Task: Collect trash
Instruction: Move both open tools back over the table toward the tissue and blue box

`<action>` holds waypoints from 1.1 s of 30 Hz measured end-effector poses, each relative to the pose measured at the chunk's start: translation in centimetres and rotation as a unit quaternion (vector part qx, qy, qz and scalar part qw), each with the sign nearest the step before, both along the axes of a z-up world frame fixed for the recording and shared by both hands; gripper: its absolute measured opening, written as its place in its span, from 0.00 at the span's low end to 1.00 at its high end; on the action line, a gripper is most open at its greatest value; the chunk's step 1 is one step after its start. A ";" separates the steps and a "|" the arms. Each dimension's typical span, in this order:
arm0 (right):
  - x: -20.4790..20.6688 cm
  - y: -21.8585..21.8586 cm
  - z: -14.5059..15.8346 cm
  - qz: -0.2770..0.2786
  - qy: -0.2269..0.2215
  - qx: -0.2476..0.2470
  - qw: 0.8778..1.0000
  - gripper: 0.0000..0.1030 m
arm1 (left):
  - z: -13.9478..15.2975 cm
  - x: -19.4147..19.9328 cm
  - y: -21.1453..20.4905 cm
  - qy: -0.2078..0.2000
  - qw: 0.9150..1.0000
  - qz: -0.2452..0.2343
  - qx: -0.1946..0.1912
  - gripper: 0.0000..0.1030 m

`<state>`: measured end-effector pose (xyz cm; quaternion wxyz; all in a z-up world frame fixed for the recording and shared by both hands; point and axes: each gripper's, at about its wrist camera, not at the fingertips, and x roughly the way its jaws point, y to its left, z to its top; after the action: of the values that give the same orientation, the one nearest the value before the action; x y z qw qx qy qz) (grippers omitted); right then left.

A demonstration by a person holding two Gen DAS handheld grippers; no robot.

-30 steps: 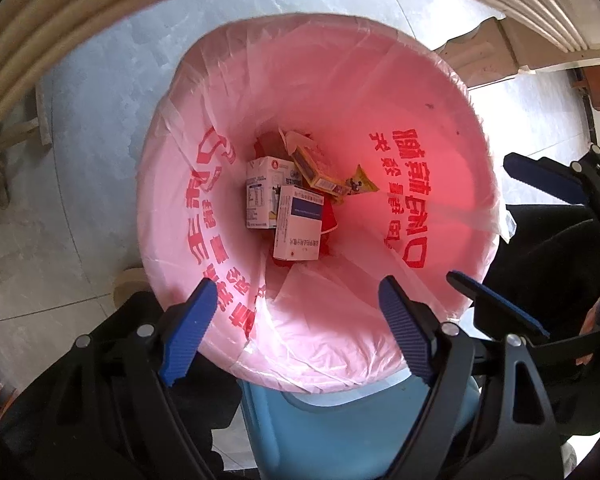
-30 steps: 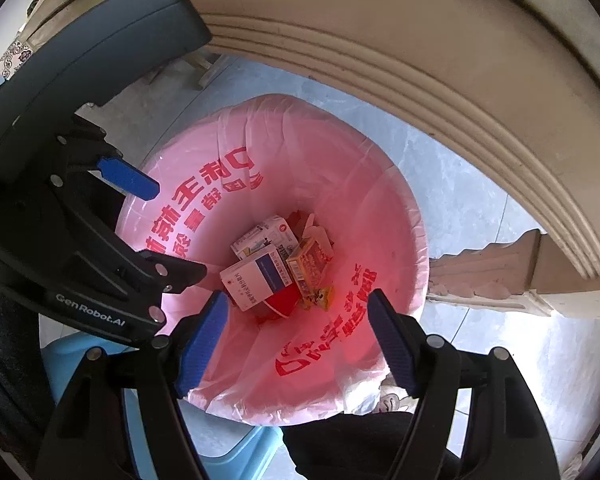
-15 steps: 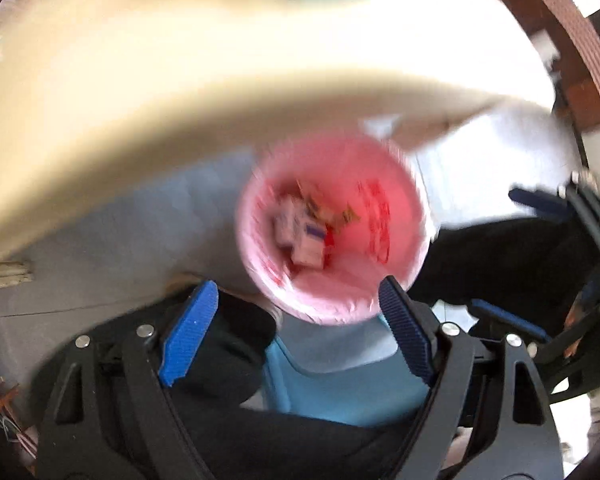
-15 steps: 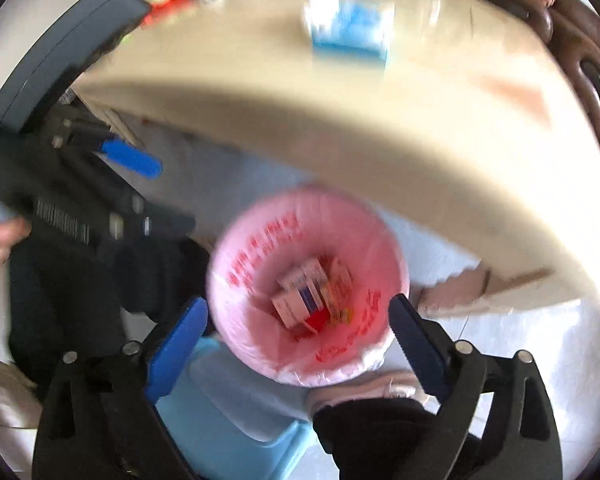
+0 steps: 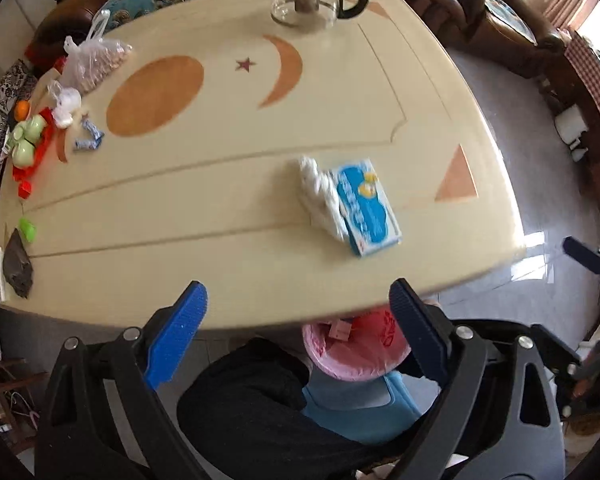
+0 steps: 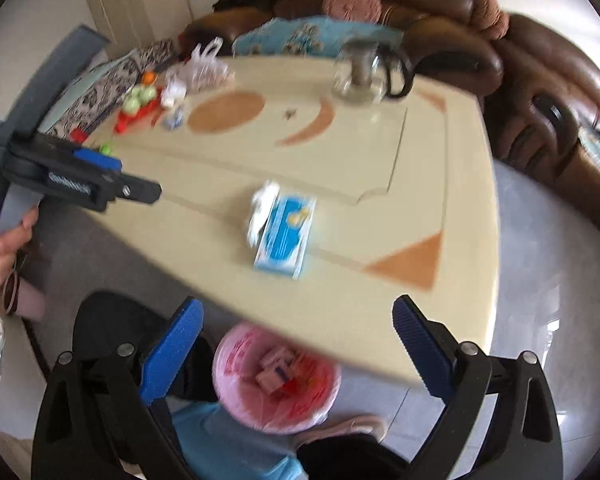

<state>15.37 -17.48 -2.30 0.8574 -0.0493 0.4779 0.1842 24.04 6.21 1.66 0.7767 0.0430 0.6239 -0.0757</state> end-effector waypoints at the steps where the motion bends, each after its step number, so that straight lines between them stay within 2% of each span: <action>1: 0.6 -0.1 0.9 -0.001 -0.006 0.001 1.000 0.91 | 0.3 0.8 0.0 0.007 1.000 0.007 -0.005 0.87; 4: 2.0 -0.1 2.3 0.000 -0.013 0.014 1.000 0.91 | 0.3 2.0 -0.2 0.020 1.000 0.010 -0.018 0.87; 9: 4.2 0.5 2.0 0.008 -0.002 0.016 1.000 0.93 | -0.8 4.3 -1.3 0.029 0.999 0.009 -0.009 0.87; 22: 8.5 3.2 -5.5 0.038 0.064 -0.001 0.997 0.93 | -7.6 9.7 -1.7 0.084 0.996 0.023 -0.013 0.87; 33: 10.3 4.2 -10.8 0.056 0.104 -0.015 0.993 0.93 | -12.4 11.9 -1.5 0.112 0.993 0.041 -0.001 0.87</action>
<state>25.69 -13.24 -13.13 0.7905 -0.0700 0.5638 0.2289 35.96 4.75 -10.73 0.7046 0.0076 0.7078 -0.0489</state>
